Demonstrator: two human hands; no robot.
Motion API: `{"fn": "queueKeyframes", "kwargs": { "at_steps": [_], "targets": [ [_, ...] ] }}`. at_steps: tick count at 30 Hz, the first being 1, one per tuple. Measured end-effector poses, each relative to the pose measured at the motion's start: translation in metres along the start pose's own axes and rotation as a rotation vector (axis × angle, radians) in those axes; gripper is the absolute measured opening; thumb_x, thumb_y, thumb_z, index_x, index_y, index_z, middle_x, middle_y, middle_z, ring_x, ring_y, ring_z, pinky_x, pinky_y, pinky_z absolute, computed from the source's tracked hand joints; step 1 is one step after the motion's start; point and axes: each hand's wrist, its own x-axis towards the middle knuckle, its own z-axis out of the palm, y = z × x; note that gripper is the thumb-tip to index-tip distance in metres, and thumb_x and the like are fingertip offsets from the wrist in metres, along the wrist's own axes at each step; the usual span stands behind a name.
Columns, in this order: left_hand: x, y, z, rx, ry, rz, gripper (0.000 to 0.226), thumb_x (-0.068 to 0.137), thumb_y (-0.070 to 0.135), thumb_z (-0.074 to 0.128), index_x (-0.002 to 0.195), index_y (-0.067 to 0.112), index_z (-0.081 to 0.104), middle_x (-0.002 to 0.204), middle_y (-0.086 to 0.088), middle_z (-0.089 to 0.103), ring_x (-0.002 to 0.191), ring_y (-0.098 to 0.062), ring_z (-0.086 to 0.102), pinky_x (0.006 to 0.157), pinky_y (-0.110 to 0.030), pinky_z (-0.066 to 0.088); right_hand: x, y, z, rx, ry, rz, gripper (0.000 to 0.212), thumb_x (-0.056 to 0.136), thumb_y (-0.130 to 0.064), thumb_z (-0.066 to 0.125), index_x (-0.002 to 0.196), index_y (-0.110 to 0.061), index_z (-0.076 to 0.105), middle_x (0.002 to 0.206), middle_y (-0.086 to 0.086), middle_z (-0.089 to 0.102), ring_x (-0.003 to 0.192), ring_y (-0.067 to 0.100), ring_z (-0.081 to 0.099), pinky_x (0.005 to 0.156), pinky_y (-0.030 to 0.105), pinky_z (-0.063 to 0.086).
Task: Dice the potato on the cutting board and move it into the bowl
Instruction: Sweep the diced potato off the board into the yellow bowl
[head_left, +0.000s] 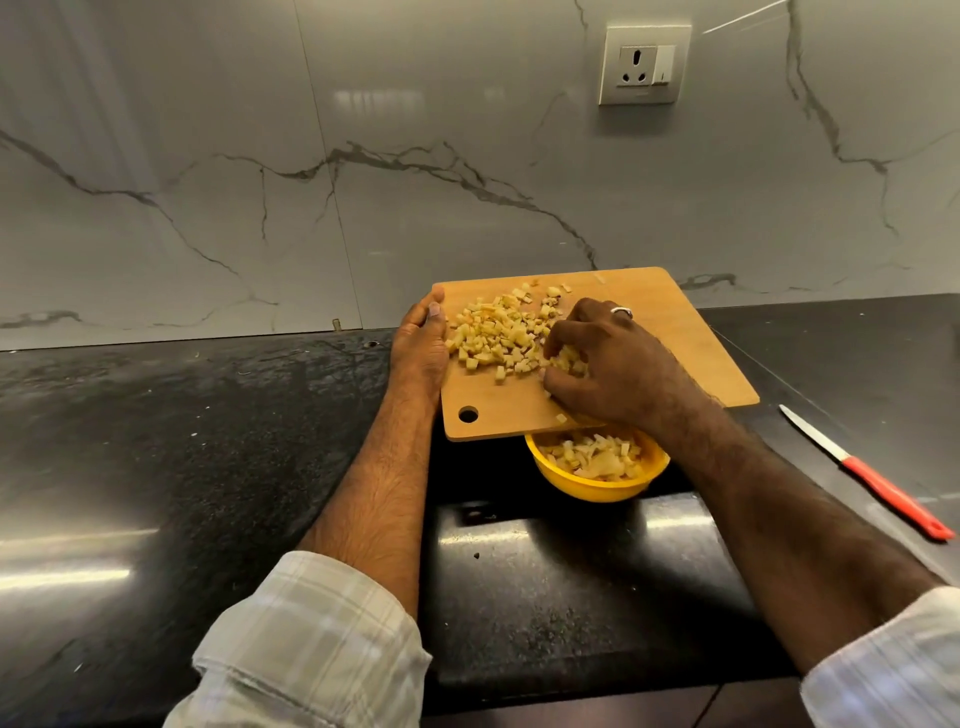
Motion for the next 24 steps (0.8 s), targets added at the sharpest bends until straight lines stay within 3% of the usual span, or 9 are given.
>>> {"fn": "queueKeyframes", "kwargs": {
  "at_steps": [10,14,17,21,24],
  "targets": [
    [-0.007,0.005,-0.001,0.044,0.022,-0.021,0.028,0.107,0.037,0.058,0.131,0.036,0.072,0.129,0.004,0.068,0.116,-0.018,0.067,0.098,-0.044,0.060,-0.037,0.000,0.002,0.033,0.035,0.042,0.032,0.089,-0.057,0.063,0.113,-0.036,0.068,0.125,-0.005,0.051,0.116,0.021,0.051,0.085,0.039,0.051],
    [-0.013,0.009,0.000,0.093,0.026,-0.026,0.032,0.108,0.041,0.056,0.135,0.035,0.069,0.121,0.009,0.067,0.105,-0.008,0.065,0.072,-0.024,0.056,-0.048,-0.001,0.006,0.040,0.060,0.047,0.036,0.086,-0.061,0.058,0.111,-0.036,0.068,0.121,-0.007,0.050,0.112,0.021,0.052,0.086,0.042,0.054],
    [-0.013,0.010,0.000,0.088,0.026,-0.023,0.032,0.107,0.041,0.057,0.135,0.033,0.069,0.116,0.010,0.068,0.099,-0.006,0.065,0.063,-0.021,0.055,-0.057,-0.003,0.008,0.044,0.075,0.055,0.035,0.087,-0.060,0.059,0.111,-0.036,0.068,0.121,-0.007,0.051,0.110,0.020,0.051,0.086,0.042,0.055],
    [-0.013,0.010,-0.001,0.106,0.024,-0.021,0.032,0.108,0.040,0.055,0.136,0.033,0.069,0.110,0.015,0.064,0.097,-0.004,0.062,0.067,-0.021,0.052,-0.068,-0.007,0.008,0.057,0.087,0.041,0.034,0.086,-0.059,0.058,0.107,-0.035,0.069,0.116,-0.008,0.052,0.106,0.018,0.051,0.083,0.041,0.055],
    [-0.011,0.008,-0.001,0.108,0.033,-0.007,0.032,0.107,0.041,0.056,0.135,0.034,0.069,0.115,0.011,0.067,0.099,-0.005,0.064,0.071,-0.023,0.054,-0.071,-0.009,0.006,0.079,0.072,0.015,0.034,0.085,-0.061,0.059,0.107,-0.037,0.070,0.114,-0.009,0.054,0.106,0.016,0.052,0.085,0.042,0.055]
  ]
}}
